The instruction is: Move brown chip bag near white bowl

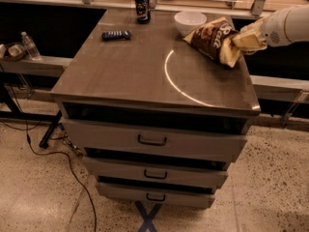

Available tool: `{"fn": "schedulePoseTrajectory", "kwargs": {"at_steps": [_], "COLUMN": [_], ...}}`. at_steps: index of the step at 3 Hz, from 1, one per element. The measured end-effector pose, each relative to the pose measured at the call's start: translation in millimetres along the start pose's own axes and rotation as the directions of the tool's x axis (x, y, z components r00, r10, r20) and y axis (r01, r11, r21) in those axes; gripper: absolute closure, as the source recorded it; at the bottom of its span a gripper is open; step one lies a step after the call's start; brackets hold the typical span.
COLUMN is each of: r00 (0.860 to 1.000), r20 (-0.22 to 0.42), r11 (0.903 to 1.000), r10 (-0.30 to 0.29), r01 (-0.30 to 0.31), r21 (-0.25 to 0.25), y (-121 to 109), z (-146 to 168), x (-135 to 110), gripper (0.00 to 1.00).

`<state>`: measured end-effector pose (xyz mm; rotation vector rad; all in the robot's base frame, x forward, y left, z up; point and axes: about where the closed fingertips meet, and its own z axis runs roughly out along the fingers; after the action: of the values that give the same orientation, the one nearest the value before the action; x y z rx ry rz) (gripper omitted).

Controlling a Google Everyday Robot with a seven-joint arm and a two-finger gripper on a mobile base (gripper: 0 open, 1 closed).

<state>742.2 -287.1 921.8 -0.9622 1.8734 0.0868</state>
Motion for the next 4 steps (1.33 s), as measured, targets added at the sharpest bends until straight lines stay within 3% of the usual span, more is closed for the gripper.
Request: {"fn": "schedulePoseTrajectory", "kwargs": {"at_steps": [1, 2, 3, 4], "r00": [1.0, 1.0, 0.999, 0.995], "r20": [0.007, 0.022, 0.042, 0.087], "r11": [1.0, 0.9998, 0.9902, 0.9412], "r10": [0.005, 0.014, -0.002, -0.043], "r01": [-0.005, -0.014, -0.004, 0.011], "r21": [0.0, 0.012, 0.139, 0.338], "y": [-1, -6, -45, -82], "z": [1, -5, -62, -154], "x": [-1, -2, -4, -15], "gripper": [0.0, 0.0, 0.0, 0.0]}}
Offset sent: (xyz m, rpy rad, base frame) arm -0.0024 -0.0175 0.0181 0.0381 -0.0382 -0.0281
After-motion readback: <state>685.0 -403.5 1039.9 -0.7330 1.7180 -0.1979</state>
